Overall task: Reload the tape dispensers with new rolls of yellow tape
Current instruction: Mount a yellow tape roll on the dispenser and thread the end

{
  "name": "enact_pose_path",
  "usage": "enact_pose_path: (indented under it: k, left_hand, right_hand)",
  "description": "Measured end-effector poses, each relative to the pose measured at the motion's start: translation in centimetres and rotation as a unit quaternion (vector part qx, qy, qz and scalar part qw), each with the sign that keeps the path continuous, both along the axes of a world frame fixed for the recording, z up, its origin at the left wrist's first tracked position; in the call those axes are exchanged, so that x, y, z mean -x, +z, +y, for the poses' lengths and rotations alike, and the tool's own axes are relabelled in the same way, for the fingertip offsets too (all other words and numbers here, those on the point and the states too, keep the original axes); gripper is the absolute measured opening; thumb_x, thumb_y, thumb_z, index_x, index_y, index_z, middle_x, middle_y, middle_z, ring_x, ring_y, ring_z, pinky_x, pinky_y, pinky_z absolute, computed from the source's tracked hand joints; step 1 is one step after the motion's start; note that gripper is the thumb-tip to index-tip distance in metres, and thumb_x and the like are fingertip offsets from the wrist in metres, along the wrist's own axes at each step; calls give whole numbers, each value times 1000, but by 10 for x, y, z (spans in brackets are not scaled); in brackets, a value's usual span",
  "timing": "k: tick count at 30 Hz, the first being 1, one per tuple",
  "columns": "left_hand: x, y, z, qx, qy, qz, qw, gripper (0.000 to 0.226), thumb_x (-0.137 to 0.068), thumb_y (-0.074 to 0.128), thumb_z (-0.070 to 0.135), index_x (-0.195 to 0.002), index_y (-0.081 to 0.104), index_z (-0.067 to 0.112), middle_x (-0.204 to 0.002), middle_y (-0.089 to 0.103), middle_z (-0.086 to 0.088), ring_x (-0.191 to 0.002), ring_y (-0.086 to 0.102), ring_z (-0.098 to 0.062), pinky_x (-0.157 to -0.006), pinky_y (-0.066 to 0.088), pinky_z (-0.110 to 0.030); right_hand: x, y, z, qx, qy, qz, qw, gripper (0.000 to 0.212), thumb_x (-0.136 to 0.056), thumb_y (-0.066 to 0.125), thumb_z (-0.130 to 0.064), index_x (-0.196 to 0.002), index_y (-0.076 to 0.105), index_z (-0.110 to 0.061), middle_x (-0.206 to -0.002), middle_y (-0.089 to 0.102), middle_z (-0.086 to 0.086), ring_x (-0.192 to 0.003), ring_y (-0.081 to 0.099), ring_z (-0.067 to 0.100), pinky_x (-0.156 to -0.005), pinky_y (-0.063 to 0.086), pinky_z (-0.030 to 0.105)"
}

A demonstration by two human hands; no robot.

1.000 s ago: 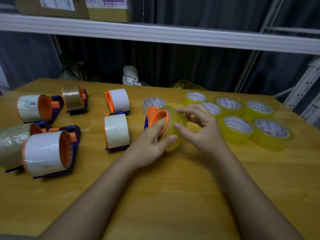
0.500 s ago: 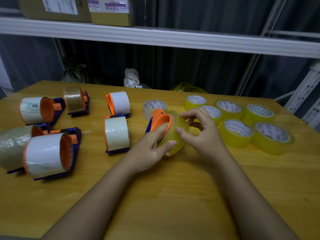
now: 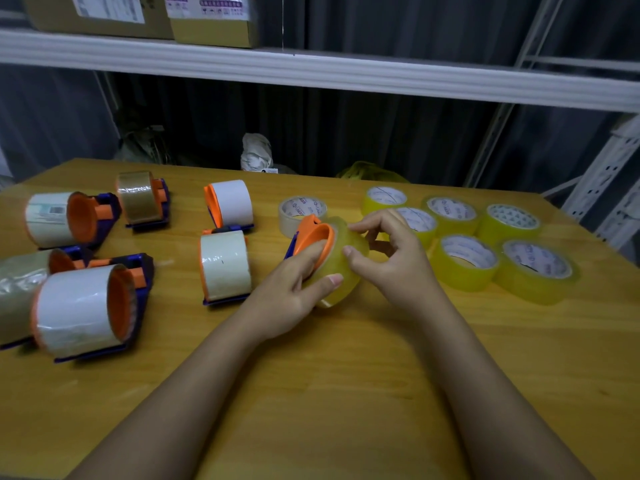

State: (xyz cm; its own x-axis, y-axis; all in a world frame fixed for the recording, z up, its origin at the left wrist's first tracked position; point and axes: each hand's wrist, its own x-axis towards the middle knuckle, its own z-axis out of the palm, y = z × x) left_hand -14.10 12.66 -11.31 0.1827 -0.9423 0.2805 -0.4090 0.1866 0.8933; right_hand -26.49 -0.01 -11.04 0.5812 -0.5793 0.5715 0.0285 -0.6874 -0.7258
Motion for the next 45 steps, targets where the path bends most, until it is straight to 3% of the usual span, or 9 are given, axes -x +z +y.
enact_pose_path:
  k: [7,13,17,22,29,35,38,42,45]
  left_hand:
    - [3,-4,-1,-19,7,-53,998,36,-89,58,37,-123,49,43,-114,64,8,-106,60,-9,-92,49,-42]
    - [-1,-4,-1,-13,1,-47,999,40,-94,58,21,-118,41,49,-117,60,12,-106,58,-1,-92,48,-26]
    - [-1,-6,-2,-14,8,-46,999,39,-88,56,33,-126,47,42,-118,63,6,-107,60,-10,-93,49,-41]
    - [-1,-9,-4,-22,0,-55,998,41,-87,56,38,-126,47,42,-116,62,10,-106,59,-6,-91,50,-41]
    - [-2,-9,-4,-7,32,-49,998,45,-95,54,27,-120,29,55,-116,39,41,-108,40,27,-93,38,-7]
    - [-4,-13,-9,3,37,-67,997,51,-95,54,31,-143,36,26,-125,39,39,-118,42,18,-98,39,-12]
    - [-4,-16,-10,12,53,-68,996,53,-93,53,37,-142,36,28,-129,38,36,-123,37,18,-100,34,-11]
    - [-1,-17,-11,13,81,-85,993,53,-86,49,53,-135,34,42,-124,52,25,-116,50,5,-102,42,-32]
    - [0,-18,-12,15,84,-82,993,62,-83,45,58,-139,37,34,-129,56,9,-119,52,-6,-101,43,-42]
  right_hand:
    - [3,-1,-6,-29,-18,-29,999,4,-78,60,-21,-81,61,-19,-85,60,1,-80,56,10,-70,45,15]
    - [4,-5,0,12,-19,-3,1000,21,-71,64,-43,-86,56,-31,-91,56,-6,-88,56,10,-77,50,27]
    - [0,-4,1,18,-38,-10,999,19,-70,61,-40,-82,56,-26,-87,55,-4,-82,54,9,-70,48,25]
    - [0,-5,-1,17,-79,-46,996,5,-79,58,-20,-79,62,-20,-81,61,-3,-78,57,7,-68,45,16]
    - [0,-6,9,102,-57,-52,992,19,-83,70,-28,-97,73,-15,-95,63,-4,-94,59,4,-82,46,16]
    - [1,-3,11,95,-89,-53,990,9,-81,75,-17,-90,77,-15,-91,70,-5,-91,63,1,-80,46,11]
    - [-4,-3,16,138,-108,-56,983,11,-83,71,-18,-88,77,-11,-92,72,-2,-88,65,5,-78,51,18]
    - [-5,-5,18,190,-135,-49,971,14,-87,66,-20,-88,76,-10,-92,72,-1,-87,68,13,-73,55,33]
    - [-6,-6,19,223,-141,-43,964,18,-90,60,-22,-88,74,-9,-90,71,0,-84,66,17,-69,54,36]
